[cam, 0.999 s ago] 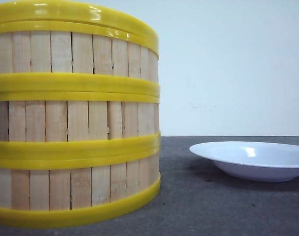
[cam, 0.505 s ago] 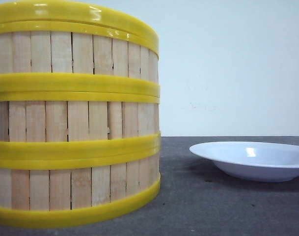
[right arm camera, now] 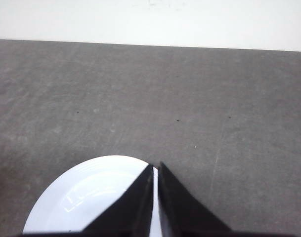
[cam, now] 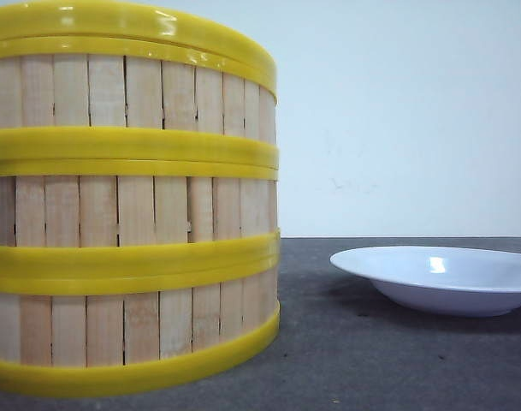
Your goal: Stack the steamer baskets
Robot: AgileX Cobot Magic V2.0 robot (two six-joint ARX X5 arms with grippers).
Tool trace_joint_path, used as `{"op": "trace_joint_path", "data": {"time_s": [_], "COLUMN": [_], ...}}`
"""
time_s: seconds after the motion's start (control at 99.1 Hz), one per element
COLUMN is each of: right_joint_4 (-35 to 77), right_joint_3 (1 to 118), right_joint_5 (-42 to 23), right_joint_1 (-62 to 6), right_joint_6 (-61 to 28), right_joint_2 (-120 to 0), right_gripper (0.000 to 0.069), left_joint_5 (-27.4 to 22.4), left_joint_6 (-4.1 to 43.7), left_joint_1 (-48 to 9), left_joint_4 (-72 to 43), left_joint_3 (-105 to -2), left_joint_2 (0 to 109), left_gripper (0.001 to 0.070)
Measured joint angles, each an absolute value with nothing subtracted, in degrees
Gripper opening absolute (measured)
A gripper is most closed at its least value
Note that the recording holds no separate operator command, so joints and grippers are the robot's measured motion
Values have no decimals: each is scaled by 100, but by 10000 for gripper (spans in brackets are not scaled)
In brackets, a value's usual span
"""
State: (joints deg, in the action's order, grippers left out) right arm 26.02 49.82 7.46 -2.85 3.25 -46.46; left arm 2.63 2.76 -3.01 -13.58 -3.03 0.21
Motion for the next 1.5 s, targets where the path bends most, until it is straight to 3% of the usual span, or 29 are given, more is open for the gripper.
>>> {"op": "trace_joint_path", "data": {"time_s": [0.394, 0.696, 0.848, 0.979, 1.13, 1.503], "right_joint_4": [2165, -276, 47, 491, 976, 978], "right_joint_3": [4816, 1881, 543, 86, 86, 89], "right_joint_5": [690, 307, 336, 445, 386, 303], "right_joint_1": [-305, -305, -307, -316, -355, -370], "right_joint_6": [325, 353, 628, 792, 801, 797], "right_joint_2": [-4541, -2152, -812, 5, -23, -25], "right_gripper": [9, 8, 8, 8, 8, 8], "left_joint_5": [263, 261, 261, 261, 263, 261], "left_joint_6": [276, 276, 276, 276, 276, 276], "left_joint_1": [-303, -303, -303, -303, -301, -303], "left_joint_4": [-1356, -1356, -1356, -1354, -1354, -1352], "left_joint_3": [-303, -303, -303, -301, -301, -301], "left_joint_2": [21, 21, 21, 21, 21, 23], "left_gripper": [14, 14, 14, 14, 14, 14]}}
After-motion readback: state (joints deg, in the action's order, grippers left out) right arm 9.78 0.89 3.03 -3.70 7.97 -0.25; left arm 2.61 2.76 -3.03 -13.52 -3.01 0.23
